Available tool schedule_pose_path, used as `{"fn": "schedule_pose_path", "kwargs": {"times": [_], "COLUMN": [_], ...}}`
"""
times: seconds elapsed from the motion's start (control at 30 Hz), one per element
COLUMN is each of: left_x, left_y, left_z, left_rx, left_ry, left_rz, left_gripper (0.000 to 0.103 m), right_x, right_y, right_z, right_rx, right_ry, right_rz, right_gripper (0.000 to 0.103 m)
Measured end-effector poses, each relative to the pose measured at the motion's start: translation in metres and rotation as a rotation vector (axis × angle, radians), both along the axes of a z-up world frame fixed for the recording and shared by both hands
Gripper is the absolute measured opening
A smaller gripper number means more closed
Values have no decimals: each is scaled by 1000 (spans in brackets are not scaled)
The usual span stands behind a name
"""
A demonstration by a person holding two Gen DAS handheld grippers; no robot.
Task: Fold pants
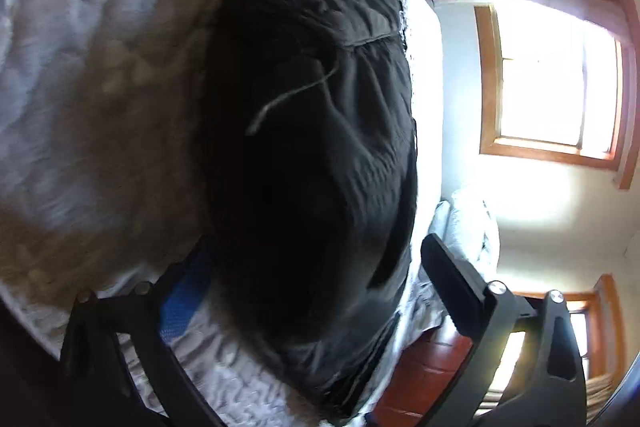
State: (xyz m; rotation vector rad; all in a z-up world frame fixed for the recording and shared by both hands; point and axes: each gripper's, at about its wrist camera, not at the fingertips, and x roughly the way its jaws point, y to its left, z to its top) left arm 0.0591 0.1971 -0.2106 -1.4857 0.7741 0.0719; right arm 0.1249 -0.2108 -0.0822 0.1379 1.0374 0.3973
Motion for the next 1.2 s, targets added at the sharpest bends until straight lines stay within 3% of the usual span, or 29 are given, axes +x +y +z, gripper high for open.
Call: {"fn": "schedule_pose_path", "kwargs": {"times": [0.03, 0.33, 0.47, 0.57, 0.67, 0.83, 1.0, 1.1, 1.2], "left_x": [3, 11, 9, 10, 18, 22, 24, 28, 33], "left_y": [-1, -8, -5, -3, -3, 7, 7, 2, -9], "left_z": [-3, -4, -5, -8, -7, -9, 7, 22, 54], "left_rx": [-18, -13, -18, -52, -44, -75, 6, 66, 189], "left_ry": [4, 13, 51, 121, 116, 76, 65, 45, -21], "left_rz": [12, 4, 31, 50, 14, -17, -42, -48, -96], "left_gripper": [80, 49, 44, 59, 59, 37, 20, 17, 16], "right_x": [0, 4, 4, 2, 1, 0, -1, -2, -3], "right_y": [0, -8, -7, -7, -9, -14, -17, -20, -23], "right_z": [0, -4, -8, -8, -8, -11, -14, -15, -16], "right_rx": [-7, -22, -20, -21, -20, -9, -13, -9, -12], "right_ry": [-2, 16, 27, 25, 23, 35, 41, 44, 43], "right_rz": [1, -36, -40, -35, -40, -62, -69, -82, -90], "right_gripper": [51, 56, 62, 62, 62, 63, 64, 64, 65]}}
